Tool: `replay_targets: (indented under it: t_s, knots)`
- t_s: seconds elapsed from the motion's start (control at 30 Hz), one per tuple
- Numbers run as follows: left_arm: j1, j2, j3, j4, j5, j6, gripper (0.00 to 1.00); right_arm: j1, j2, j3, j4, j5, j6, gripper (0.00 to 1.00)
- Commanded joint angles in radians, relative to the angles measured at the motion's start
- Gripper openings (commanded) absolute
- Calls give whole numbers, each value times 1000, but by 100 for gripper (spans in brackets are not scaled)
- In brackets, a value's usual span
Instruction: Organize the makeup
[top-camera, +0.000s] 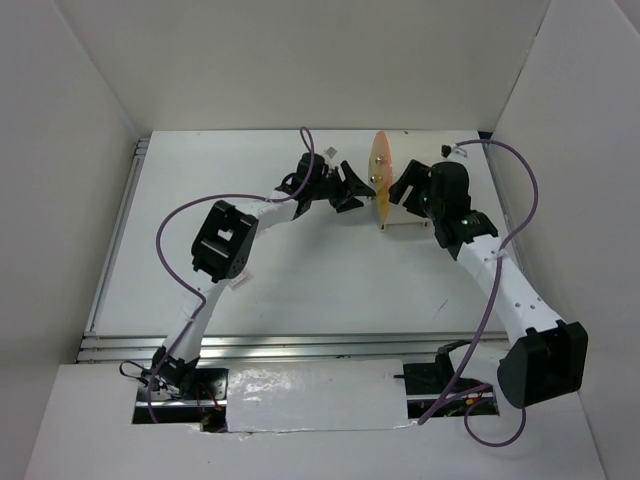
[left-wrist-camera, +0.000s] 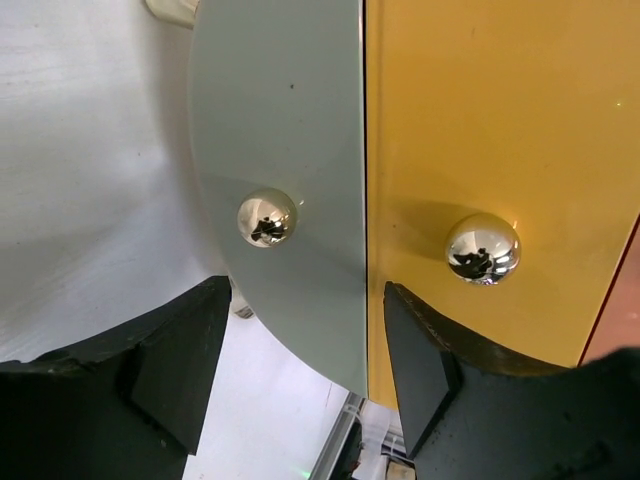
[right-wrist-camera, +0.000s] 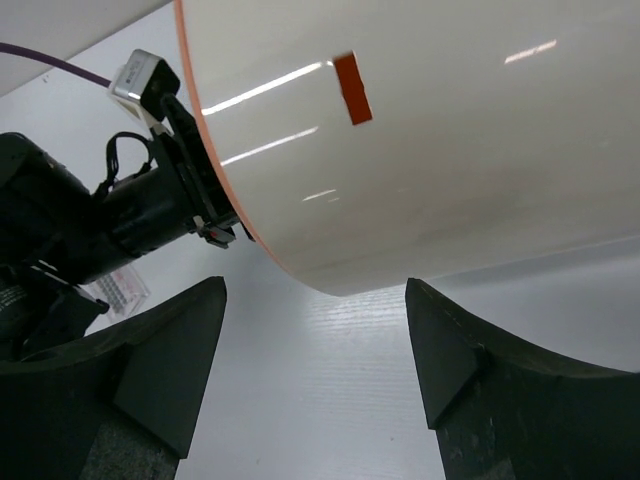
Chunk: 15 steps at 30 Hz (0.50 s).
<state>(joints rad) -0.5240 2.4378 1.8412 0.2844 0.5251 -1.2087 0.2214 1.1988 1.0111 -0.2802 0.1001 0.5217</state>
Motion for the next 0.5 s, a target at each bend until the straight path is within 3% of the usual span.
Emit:
replay_targets:
  t_s: [0.0, 0.23, 0.47]
  knots:
    - [7, 17, -6, 67, 6, -6, 76, -8, -28, 60, 15, -16, -43, 80]
    - [5, 55, -8, 157, -14, -57, 83, -10, -27, 84, 159, -57, -129, 82]
    - [7, 98, -19, 263, -16, -100, 84, -20, 103, 233, 124, -11, -196, 83]
